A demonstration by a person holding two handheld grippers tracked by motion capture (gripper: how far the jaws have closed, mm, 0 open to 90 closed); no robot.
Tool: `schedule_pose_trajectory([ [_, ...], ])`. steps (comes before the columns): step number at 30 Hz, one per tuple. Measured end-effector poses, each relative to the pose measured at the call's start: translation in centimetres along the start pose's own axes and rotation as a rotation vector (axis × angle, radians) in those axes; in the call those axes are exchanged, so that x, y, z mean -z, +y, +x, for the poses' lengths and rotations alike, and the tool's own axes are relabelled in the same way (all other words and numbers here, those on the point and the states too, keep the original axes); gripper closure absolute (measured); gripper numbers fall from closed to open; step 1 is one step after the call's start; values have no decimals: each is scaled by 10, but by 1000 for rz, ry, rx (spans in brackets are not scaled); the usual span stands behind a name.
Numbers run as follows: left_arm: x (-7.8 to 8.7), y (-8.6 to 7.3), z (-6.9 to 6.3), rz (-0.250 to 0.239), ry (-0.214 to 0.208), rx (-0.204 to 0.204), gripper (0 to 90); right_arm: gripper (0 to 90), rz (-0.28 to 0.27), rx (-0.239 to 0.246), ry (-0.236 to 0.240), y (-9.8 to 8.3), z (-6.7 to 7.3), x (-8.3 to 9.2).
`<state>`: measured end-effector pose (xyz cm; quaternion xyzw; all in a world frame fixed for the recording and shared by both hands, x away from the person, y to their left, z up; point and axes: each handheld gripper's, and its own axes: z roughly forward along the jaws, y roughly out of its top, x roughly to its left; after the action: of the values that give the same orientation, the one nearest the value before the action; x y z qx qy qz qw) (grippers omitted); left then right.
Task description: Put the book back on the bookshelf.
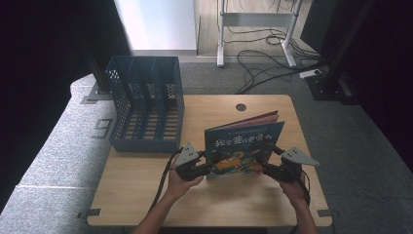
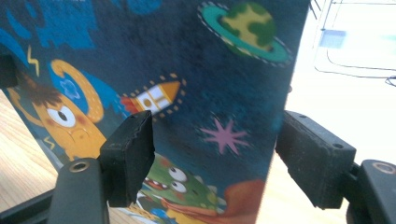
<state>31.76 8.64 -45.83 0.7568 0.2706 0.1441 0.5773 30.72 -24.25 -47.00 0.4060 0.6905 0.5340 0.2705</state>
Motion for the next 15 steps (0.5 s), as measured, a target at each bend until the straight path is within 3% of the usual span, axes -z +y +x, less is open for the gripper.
schedule_pose_trajectory([
  [3, 0, 1, -1, 2, 0, -2, 591, 263, -1, 0, 14, 3, 5, -3],
  [8, 0, 1, -1, 4, 2, -4, 583, 208, -2, 6, -15, 4, 11, -10],
  [15, 2, 2, 0, -3, 1, -4, 577, 230, -7, 12, -4, 4, 14, -11],
])
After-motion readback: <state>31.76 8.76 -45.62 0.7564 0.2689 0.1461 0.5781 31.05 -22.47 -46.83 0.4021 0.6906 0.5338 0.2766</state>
